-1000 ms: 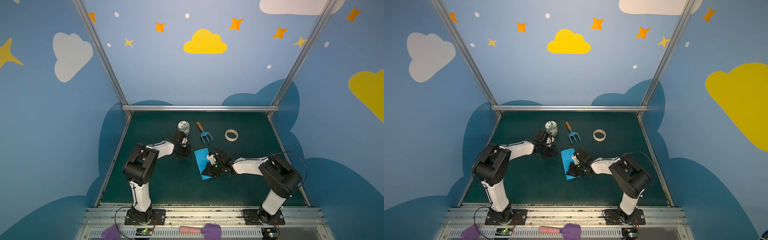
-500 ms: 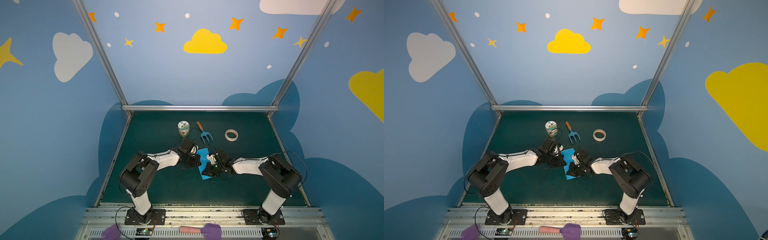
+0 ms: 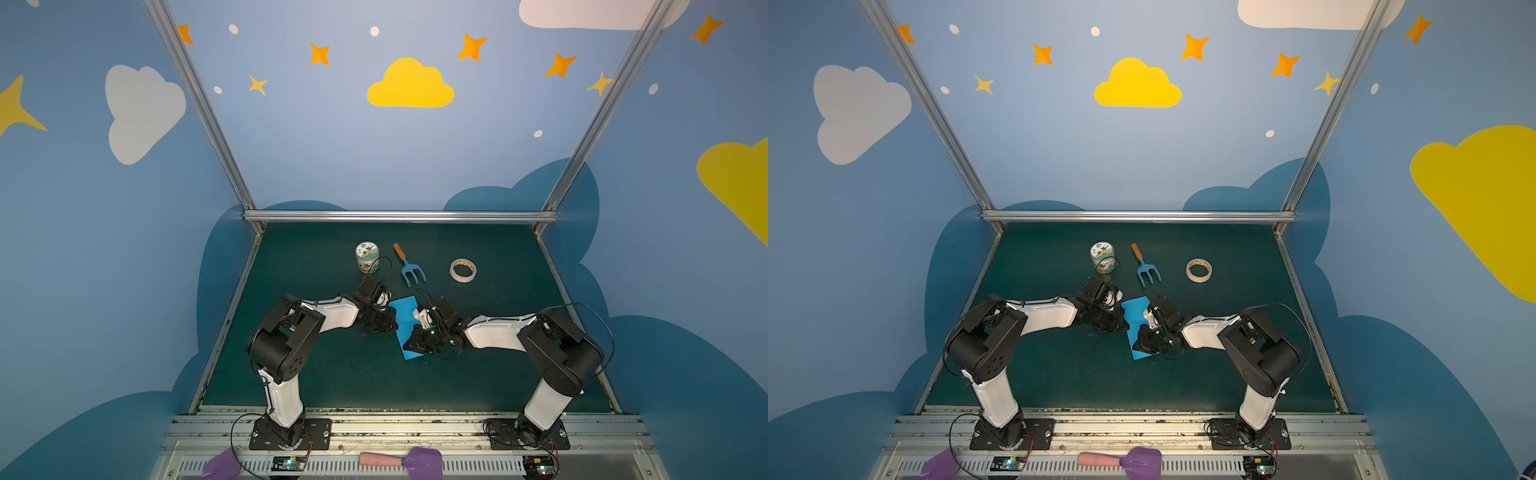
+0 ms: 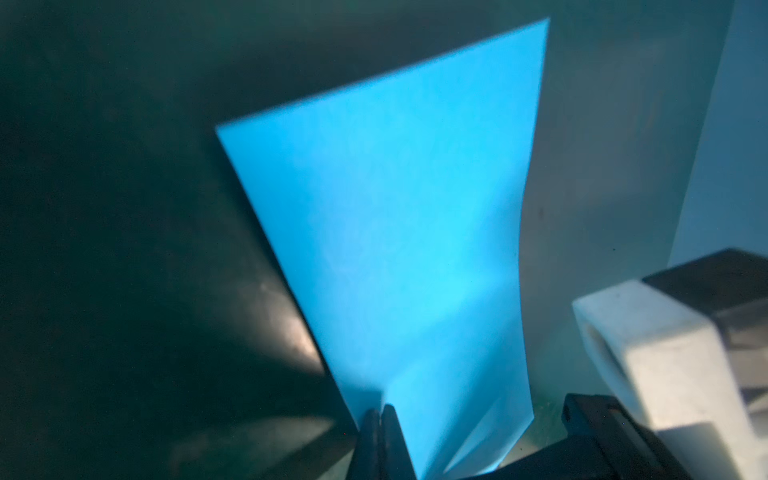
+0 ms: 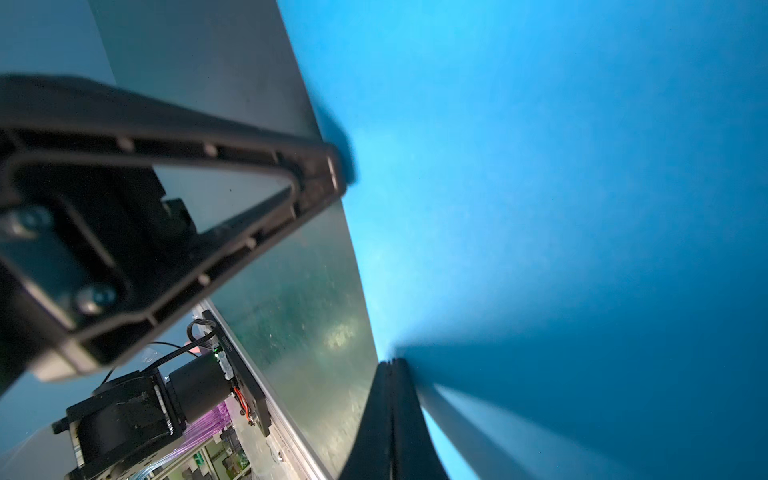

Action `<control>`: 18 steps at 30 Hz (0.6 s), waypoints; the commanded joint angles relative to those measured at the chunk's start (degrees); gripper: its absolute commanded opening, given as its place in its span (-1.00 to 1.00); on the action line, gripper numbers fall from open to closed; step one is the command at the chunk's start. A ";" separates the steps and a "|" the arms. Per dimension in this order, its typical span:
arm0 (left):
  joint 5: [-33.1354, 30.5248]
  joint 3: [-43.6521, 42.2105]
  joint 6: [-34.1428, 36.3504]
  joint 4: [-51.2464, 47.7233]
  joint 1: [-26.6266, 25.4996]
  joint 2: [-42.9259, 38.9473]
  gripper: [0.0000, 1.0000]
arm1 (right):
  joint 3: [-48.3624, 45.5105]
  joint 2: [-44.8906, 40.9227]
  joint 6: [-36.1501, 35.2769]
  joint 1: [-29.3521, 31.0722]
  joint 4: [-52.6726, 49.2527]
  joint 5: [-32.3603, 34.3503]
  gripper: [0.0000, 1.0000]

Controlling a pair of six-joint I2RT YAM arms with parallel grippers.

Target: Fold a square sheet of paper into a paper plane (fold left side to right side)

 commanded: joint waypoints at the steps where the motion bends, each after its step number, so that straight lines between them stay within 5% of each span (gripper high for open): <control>1: -3.46 1.12 2.07 -2.65 1.79 3.62 -0.93 | -2.39 3.04 0.10 0.58 -4.76 2.90 -1.00; 18: -5.98 7.75 6.01 -7.96 8.90 11.89 -0.93 | -2.91 2.34 0.44 0.66 -4.59 2.86 -1.00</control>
